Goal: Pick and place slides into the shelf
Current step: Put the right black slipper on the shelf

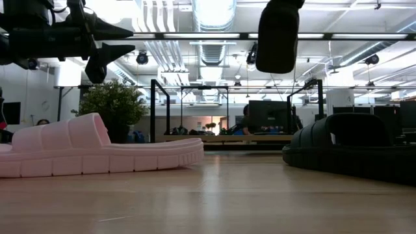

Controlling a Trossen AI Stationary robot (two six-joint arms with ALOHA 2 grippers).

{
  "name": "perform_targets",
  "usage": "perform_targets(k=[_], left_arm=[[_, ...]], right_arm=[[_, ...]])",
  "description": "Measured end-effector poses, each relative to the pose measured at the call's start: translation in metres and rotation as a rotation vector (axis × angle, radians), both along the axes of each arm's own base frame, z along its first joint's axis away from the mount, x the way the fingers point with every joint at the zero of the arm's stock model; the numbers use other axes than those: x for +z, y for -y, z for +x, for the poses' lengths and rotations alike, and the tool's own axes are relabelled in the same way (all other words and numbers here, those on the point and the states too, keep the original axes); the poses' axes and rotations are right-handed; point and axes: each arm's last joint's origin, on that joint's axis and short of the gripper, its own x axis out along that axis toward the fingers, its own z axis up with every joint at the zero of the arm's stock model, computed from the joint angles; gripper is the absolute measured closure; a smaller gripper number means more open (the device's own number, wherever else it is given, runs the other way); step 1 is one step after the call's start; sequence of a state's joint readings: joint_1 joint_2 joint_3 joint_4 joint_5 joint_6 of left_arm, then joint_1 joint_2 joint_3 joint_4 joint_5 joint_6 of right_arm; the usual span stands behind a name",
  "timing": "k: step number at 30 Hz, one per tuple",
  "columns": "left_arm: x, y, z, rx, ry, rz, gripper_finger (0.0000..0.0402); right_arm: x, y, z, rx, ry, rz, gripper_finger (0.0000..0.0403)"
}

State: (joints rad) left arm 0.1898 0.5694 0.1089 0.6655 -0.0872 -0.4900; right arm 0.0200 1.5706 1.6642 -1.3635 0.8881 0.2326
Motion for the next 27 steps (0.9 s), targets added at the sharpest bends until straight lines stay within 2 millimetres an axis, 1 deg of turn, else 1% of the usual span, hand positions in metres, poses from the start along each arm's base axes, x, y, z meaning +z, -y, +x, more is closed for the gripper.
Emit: perform_targets(k=[8, 16, 27], left_arm=[[0.0, 0.0, 0.0, 0.0, 0.0, 0.0, 0.0258], [0.0, 0.0, 0.0, 0.0, 0.0, 0.0, 0.0258], [0.0, 0.0, 0.0, 0.0, 0.0, 0.0, 0.0258]], right_arm=[[0.003, 0.019, 0.008, 0.058, -0.032, -0.023, 0.0395], [0.003, 0.038, 0.006, 0.057, -0.099, -0.035, 0.0395], [0.006, 0.06, 0.01, 0.119, -0.155, -0.066, 0.0395]])
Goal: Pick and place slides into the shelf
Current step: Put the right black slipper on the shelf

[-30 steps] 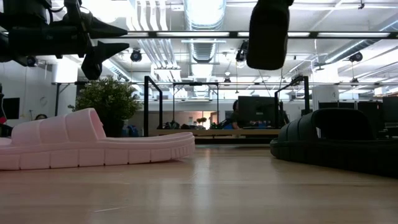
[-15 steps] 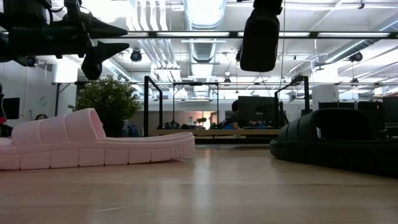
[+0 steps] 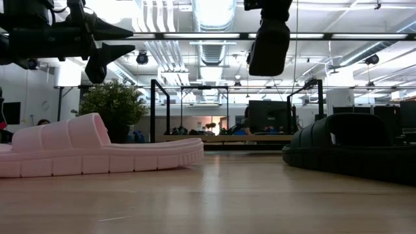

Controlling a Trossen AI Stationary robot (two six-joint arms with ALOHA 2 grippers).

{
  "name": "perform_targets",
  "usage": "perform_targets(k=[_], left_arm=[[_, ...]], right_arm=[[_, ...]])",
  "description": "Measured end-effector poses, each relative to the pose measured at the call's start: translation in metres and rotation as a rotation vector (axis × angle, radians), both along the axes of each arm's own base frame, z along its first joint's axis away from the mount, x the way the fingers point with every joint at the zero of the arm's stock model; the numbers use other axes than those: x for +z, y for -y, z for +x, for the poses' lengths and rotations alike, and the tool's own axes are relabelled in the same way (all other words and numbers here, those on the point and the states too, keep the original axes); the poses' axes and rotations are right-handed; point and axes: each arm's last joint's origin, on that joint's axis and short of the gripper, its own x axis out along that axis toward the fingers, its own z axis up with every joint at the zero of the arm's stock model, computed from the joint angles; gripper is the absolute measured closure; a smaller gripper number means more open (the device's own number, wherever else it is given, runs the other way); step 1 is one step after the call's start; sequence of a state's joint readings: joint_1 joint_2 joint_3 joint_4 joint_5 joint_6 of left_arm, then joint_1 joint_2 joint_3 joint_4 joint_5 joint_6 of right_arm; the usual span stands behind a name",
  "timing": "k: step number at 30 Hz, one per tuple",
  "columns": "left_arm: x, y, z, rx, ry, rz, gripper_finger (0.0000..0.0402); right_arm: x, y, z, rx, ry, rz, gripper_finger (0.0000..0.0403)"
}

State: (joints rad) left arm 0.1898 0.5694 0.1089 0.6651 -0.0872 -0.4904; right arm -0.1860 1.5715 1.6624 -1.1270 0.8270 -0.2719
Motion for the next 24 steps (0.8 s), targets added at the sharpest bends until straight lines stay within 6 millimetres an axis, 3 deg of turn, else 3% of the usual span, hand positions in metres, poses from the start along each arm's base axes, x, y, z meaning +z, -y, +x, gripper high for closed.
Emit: perform_targets(k=[24], left_arm=[[0.0, -0.001, 0.0, 0.026, 0.002, -0.007, 0.0258]], right_arm=[[-0.003, 0.04, -0.007, 0.061, -0.108, 0.027, 0.0395]])
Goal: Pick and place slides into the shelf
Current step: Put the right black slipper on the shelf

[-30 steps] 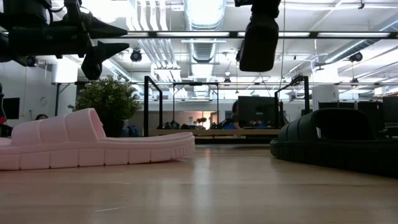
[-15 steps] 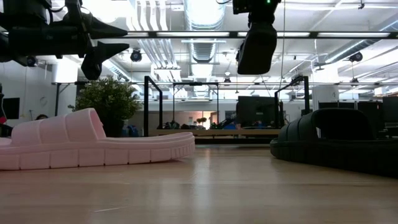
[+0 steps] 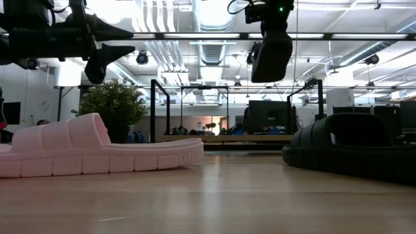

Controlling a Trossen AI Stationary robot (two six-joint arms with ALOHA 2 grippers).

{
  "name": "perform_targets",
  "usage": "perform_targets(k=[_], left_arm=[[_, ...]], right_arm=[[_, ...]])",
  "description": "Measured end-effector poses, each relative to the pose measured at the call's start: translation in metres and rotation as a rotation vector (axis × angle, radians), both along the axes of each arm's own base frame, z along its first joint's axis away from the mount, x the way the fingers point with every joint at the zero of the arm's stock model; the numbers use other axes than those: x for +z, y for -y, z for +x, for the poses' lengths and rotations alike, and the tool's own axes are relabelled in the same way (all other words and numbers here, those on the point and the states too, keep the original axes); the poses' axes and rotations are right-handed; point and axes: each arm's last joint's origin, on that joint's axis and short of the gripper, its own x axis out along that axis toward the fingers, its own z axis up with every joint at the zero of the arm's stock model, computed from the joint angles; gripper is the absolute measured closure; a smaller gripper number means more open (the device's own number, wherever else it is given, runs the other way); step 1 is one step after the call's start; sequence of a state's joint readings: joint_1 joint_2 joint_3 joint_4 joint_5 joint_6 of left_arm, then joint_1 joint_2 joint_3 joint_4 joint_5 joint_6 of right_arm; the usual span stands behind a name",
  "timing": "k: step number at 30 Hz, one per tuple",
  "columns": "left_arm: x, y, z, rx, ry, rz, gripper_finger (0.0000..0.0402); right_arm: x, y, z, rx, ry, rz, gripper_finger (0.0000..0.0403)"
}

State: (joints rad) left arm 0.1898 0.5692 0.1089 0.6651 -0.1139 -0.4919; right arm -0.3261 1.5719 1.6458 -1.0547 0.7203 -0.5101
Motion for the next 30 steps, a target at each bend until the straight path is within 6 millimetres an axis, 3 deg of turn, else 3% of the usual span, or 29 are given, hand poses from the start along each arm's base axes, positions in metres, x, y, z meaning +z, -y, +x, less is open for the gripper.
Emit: perform_targets(k=[15, 30], left_arm=[[0.0, 0.0, 0.0, 0.008, 0.001, -0.003, 0.0258], [0.0, -0.001, 0.0, 0.024, 0.0, -0.005, 0.0258]], right_arm=[[-0.007, 0.018, -0.002, 0.003, 0.008, 0.01, 0.0395], [-0.019, 0.024, 0.004, 0.021, 0.019, -0.016, 0.0395]])
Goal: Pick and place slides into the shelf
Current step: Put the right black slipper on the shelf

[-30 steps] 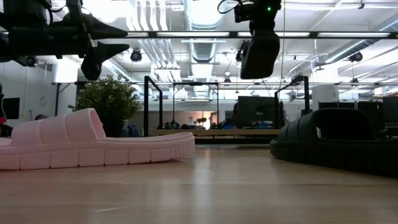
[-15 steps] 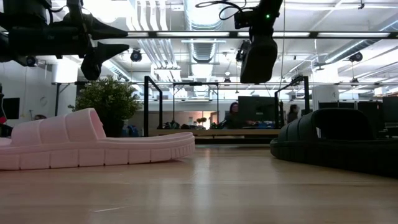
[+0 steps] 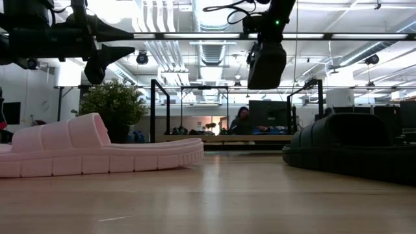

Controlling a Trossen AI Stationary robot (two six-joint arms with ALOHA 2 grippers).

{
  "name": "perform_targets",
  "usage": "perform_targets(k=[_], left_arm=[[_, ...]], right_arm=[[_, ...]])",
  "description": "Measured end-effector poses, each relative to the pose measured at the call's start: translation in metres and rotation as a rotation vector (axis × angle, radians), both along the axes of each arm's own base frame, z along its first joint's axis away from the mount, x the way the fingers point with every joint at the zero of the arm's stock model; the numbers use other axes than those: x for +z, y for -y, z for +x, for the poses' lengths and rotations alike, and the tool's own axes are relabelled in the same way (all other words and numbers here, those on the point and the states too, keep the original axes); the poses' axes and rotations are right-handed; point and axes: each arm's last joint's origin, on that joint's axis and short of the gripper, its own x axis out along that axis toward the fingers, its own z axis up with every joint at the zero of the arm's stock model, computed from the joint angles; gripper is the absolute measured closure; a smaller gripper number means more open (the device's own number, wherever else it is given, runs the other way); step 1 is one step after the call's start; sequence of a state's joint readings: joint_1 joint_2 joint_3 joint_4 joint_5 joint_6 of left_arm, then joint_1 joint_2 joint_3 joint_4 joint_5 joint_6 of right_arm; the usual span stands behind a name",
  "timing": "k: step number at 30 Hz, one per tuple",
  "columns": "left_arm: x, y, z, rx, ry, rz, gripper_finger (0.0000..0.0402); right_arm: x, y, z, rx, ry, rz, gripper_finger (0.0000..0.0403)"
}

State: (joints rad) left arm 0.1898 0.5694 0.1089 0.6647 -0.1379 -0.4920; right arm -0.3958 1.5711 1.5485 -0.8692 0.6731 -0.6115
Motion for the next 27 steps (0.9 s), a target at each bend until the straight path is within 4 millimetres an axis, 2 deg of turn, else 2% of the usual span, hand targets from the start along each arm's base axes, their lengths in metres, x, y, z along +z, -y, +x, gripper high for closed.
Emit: perform_targets(k=[17, 27], left_arm=[[0.0, 0.0, 0.0, 0.002, 0.0, 0.0, 0.0258], [0.0, 0.0, 0.0, 0.002, 0.0, 0.0, 0.0258]], right_arm=[[-0.041, 0.0, -0.002, -0.007, -0.026, 0.013, 0.0395], [-0.057, -0.004, -0.016, -0.037, -0.029, -0.009, 0.0395]])
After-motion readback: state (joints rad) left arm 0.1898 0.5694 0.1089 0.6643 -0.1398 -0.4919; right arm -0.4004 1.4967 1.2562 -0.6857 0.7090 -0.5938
